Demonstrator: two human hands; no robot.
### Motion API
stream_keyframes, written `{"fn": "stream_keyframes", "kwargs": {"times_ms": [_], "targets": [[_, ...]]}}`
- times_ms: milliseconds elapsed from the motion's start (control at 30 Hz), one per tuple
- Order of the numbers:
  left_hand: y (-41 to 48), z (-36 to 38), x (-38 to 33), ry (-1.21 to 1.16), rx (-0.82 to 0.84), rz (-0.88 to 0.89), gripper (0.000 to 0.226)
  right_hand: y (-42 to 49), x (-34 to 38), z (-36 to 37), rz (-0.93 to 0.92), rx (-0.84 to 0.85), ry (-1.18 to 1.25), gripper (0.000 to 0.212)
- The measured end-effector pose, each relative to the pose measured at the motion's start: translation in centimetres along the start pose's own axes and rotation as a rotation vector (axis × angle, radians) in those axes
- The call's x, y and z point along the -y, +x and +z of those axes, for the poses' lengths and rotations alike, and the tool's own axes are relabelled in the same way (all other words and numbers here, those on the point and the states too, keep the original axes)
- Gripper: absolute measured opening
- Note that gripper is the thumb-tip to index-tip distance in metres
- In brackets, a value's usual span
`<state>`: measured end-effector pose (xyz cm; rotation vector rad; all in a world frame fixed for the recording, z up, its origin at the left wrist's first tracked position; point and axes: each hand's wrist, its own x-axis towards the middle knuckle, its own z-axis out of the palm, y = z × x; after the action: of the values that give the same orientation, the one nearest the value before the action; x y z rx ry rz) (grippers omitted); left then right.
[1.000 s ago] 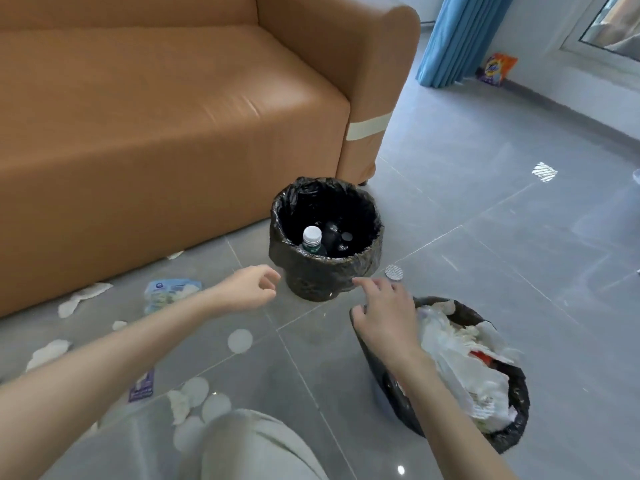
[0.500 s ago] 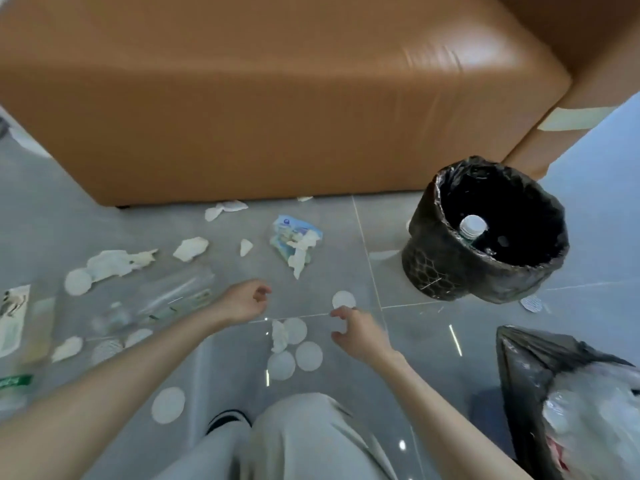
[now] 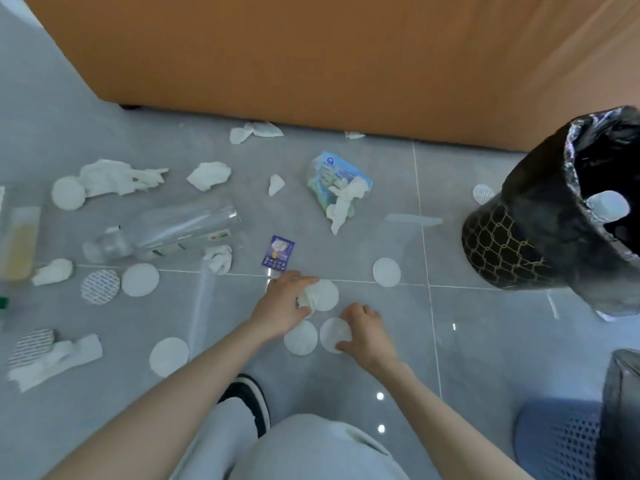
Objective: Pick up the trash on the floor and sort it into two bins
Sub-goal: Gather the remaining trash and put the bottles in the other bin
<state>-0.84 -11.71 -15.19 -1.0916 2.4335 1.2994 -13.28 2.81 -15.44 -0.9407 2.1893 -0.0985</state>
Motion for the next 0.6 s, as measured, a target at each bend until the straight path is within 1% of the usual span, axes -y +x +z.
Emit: {"fn": "stream_keyframes", "kwargs": {"times_ms": [100, 167, 200, 300, 400, 433, 500, 600], "targets": [[-0.1, 1.9, 0.8, 0.064, -0.041, 0.040, 0.049, 0.2, -0.5, -0.2, 0.000, 0.001, 0.044, 0.037], [-0.2, 2.6, 1.4, -0.012, -0.116, 0.046, 0.041, 0.2, -0.6, -0.5, 0.010, 0.009, 0.088, 0.023], [-0.3, 2.6, 1.7, -0.070, -0.152, 0.039, 0.036, 0.1, -0.6, -0.9, 0.020, 0.026, 0.128, 0.019], [-0.6, 1.9, 2.5, -0.249, -0.284, -0.024, 0.020, -0.5, 0.3, -1.6, 0.014, 0.103, 0.270, 0.022], [-1.4, 0.6, 3.4, -0.441, -0.376, -0.129, 0.015, -0.7, 2.7, -1.2, -0.024, 0.164, 0.362, 0.032], [-1.8, 0.2, 3.8, -0.490, -0.391, -0.156, 0.016, -0.6, 3.6, -0.8, -0.042, 0.173, 0.353, 0.037], [-2.5, -0.6, 4.8, -0.556, -0.444, -0.196, 0.017, -0.2, 5.2, 0.5, -0.089, 0.165, 0.251, 0.043], [-3.7, -1.9, 6.1, -0.624, -0.555, -0.245, 0.016, 0.0, 6.5, 1.9, -0.154, 0.106, 0.027, 0.041]]}}
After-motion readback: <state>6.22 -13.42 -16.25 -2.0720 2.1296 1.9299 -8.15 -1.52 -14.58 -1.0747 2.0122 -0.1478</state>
